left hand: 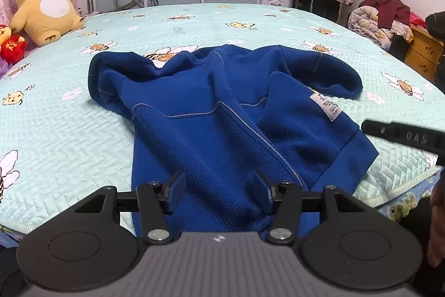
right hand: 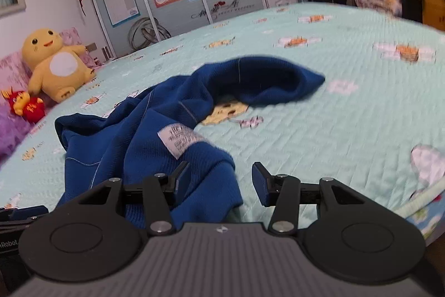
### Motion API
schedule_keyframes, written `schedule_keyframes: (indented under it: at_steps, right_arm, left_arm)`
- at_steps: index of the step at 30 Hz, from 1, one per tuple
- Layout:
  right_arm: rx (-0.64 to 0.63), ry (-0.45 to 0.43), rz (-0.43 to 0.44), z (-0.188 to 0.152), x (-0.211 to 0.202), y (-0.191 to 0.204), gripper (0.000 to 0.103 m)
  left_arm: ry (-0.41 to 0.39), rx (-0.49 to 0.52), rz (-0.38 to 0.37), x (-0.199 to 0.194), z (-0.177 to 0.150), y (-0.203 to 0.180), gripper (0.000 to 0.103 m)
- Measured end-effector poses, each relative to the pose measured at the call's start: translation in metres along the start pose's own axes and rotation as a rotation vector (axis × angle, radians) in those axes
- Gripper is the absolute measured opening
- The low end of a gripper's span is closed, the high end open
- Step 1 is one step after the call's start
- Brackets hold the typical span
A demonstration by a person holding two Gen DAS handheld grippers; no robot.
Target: Fold clothes
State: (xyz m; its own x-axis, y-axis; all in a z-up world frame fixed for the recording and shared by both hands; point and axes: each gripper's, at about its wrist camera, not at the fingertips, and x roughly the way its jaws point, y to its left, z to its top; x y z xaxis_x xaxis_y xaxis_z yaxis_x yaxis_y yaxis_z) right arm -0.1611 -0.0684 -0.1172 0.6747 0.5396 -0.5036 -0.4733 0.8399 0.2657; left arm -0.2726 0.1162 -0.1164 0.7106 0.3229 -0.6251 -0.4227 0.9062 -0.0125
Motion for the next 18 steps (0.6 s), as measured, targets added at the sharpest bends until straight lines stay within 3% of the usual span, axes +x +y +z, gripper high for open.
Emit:
schedule_keyframes:
  at_steps: [10, 18]
  right_arm:
    - [-0.164, 0.017, -0.042, 0.008, -0.006, 0.028, 0.050]
    - [-0.184, 0.019, -0.026, 0.009, -0.007, 0.036, 0.053]
  left_arm:
    - [0.028, 0.015, 0.010, 0.006, -0.004, -0.004, 0.059]
    - [0.049, 0.017, 0.012, 0.009, -0.006, -0.005, 0.060]
